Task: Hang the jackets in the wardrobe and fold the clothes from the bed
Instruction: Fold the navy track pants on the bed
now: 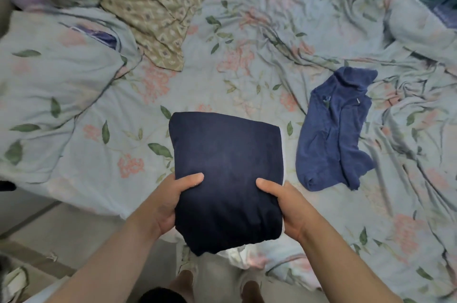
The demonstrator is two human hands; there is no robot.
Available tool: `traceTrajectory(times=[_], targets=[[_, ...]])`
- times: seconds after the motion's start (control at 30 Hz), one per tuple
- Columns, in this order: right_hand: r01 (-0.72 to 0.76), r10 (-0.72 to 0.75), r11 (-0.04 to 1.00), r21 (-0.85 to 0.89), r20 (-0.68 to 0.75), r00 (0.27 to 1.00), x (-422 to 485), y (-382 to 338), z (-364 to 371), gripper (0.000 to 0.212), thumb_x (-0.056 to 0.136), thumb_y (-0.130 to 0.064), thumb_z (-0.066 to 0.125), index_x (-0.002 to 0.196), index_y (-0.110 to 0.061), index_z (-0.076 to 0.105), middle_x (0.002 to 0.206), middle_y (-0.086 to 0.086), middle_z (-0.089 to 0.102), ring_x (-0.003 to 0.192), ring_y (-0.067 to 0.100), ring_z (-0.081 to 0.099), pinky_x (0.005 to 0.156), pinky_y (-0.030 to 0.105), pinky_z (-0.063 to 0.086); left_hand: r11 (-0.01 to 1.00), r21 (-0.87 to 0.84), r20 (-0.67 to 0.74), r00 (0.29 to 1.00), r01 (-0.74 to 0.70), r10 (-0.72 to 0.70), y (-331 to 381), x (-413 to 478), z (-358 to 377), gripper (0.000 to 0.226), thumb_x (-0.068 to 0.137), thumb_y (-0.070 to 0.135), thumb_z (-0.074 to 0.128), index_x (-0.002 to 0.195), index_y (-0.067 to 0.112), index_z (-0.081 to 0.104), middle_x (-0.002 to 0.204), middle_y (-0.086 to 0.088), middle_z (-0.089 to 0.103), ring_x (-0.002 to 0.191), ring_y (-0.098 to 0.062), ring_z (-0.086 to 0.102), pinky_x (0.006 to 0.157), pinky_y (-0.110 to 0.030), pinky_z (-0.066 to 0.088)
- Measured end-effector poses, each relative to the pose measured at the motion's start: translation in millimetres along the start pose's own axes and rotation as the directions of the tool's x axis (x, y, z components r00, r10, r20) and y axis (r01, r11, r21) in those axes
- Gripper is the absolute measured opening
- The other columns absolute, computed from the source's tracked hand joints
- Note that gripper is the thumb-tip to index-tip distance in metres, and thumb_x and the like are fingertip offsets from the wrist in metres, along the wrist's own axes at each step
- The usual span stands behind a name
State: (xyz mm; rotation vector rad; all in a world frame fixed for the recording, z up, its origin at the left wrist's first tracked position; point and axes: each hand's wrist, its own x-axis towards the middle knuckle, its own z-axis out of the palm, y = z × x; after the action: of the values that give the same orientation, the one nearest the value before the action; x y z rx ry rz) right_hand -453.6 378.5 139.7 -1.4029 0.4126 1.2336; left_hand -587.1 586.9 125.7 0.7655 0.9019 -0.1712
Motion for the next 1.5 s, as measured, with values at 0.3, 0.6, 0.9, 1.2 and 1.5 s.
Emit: traceTrajectory(times=[0.3, 0.6, 0.9, 1.2, 1.5], targets=[[0.263, -0.263, 0.963, -0.063, -0.001, 0.965, -113, -81, 134, 0.032, 0.082, -0.024, 0.076, 0.111, -0.013, 0.066, 0.1, 0.003, 0.077, 0.09, 0.022, 0.074, 0.066, 0.032, 0.06, 0.965, -0.128, -0.015, 0.973, -0.229, 0.229, 120, -129, -13, 0.05, 0.072, 0.027, 0.069, 0.118, 0.008, 0.066, 0.115, -0.014, 0.071, 0.103, -0.028, 0.069, 0.081, -0.039, 0.051], [0.484, -0.433, 0.858, -0.171, 0.265, 0.862, -204, -136, 233, 0.026, 0.081, -0.023, 0.076, 0.106, -0.017, 0.073, 0.103, 0.007, 0.076, 0.092, 0.028, 0.074, 0.073, 0.041, 0.058, 0.815, -0.258, -0.103, 0.854, -0.519, 0.511, 179, -259, -27, 0.055, 0.069, 0.025, 0.071, 0.12, 0.006, 0.066, 0.118, -0.017, 0.069, 0.106, -0.034, 0.068, 0.075, -0.037, 0.058], [0.532, -0.383, 0.826, -0.186, 0.508, 0.772, -243, -141, 275, 0.025, 0.082, -0.015, 0.072, 0.106, -0.008, 0.072, 0.098, 0.013, 0.076, 0.087, 0.033, 0.074, 0.077, 0.045, 0.057, 0.685, -0.275, -0.354, 0.734, -0.674, 0.58, 157, -349, -22, 0.035, 0.07, 0.024, 0.075, 0.102, 0.01, 0.076, 0.113, -0.02, 0.07, 0.1, -0.037, 0.069, 0.08, -0.042, 0.054], [0.621, -0.409, 0.779, -0.087, 0.68, 0.609, -274, -137, 285, 0.027, 0.081, -0.007, 0.072, 0.107, -0.012, 0.072, 0.1, 0.01, 0.076, 0.089, 0.028, 0.074, 0.074, 0.039, 0.058, 0.488, -0.079, -0.472, 0.463, -0.87, 0.75, 109, -405, -9, 0.062, 0.057, 0.01, 0.085, 0.116, 0.004, 0.067, 0.116, -0.02, 0.069, 0.103, -0.034, 0.069, 0.074, -0.035, 0.059], [0.683, -0.343, 0.724, -0.098, 0.808, 0.48, -320, -102, 357, 0.025, 0.081, -0.002, 0.072, 0.105, -0.009, 0.073, 0.098, 0.012, 0.076, 0.091, 0.032, 0.073, 0.089, 0.052, 0.054, 0.327, 0.109, -0.789, 0.118, -0.939, 0.603, 94, -482, -24, 0.054, 0.054, 0.025, 0.08, 0.105, 0.011, 0.069, 0.097, -0.011, 0.076, 0.084, -0.029, 0.074, 0.062, -0.034, 0.058]])
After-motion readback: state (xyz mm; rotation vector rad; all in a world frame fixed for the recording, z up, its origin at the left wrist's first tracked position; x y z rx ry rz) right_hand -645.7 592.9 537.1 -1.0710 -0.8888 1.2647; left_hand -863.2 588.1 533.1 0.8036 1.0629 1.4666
